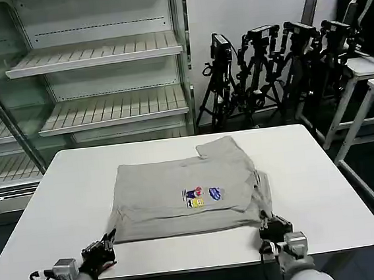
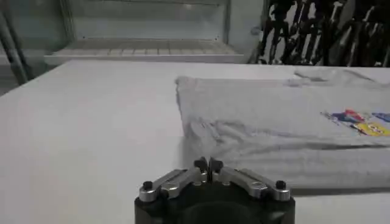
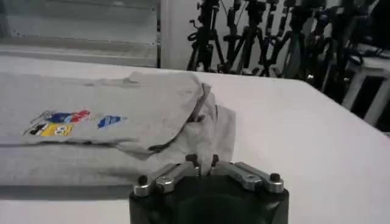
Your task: Fold and organize the clothes.
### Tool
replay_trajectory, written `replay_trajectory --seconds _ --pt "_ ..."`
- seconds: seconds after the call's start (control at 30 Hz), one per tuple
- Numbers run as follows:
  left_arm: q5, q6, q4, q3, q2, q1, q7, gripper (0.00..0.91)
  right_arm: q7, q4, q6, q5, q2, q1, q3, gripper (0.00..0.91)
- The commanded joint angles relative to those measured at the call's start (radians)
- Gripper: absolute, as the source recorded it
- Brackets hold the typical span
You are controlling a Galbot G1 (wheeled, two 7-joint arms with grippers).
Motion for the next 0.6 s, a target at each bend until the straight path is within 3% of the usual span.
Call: replay_trajectory --seconds 0.03,0.07,0.1,0.13,0.3,0.5,0.6 --pt "0.031 0.013 -0.18 -0.028 -0.009 0.233 -0.028 0.02 -0.012 0.189 0.003 -0.107 0.002 -0.268 0.056 0.907" --pt "0.031 0.017 -0.179 -0.028 -0.007 0.234 -0.028 0.423 -0.013 0.188 0.003 -0.11 0.001 -0.268 0.057 0.907" --pt "0.03 0.023 -0.177 -0.028 -0.004 0.235 -0.027 0.715 -0.011 0.183 -0.014 -0.122 -0.001 -0.262 0.057 0.907" --pt "0.032 0.023 -0.172 -0.028 -0.001 0.236 -0.029 0.907 -0.009 0.177 -0.017 -0.13 -0.002 -0.256 0.058 0.907" --pt "0.04 0.023 -0.189 -0.04 0.006 0.241 -0.03 0.907 -0.008 0.204 0.025 -0.118 0.003 -0.259 0.068 0.907" --pt "0.021 0.023 -0.258 -0.093 0.024 0.212 -0.046 0.907 0.005 0.245 0.076 0.025 -0.031 -0.161 0.144 0.907" --pt "-0.031 0.017 -0.249 -0.095 0.057 0.124 -0.061 0.907 0.011 0.203 0.065 0.075 -0.059 -0.055 0.152 0.907"
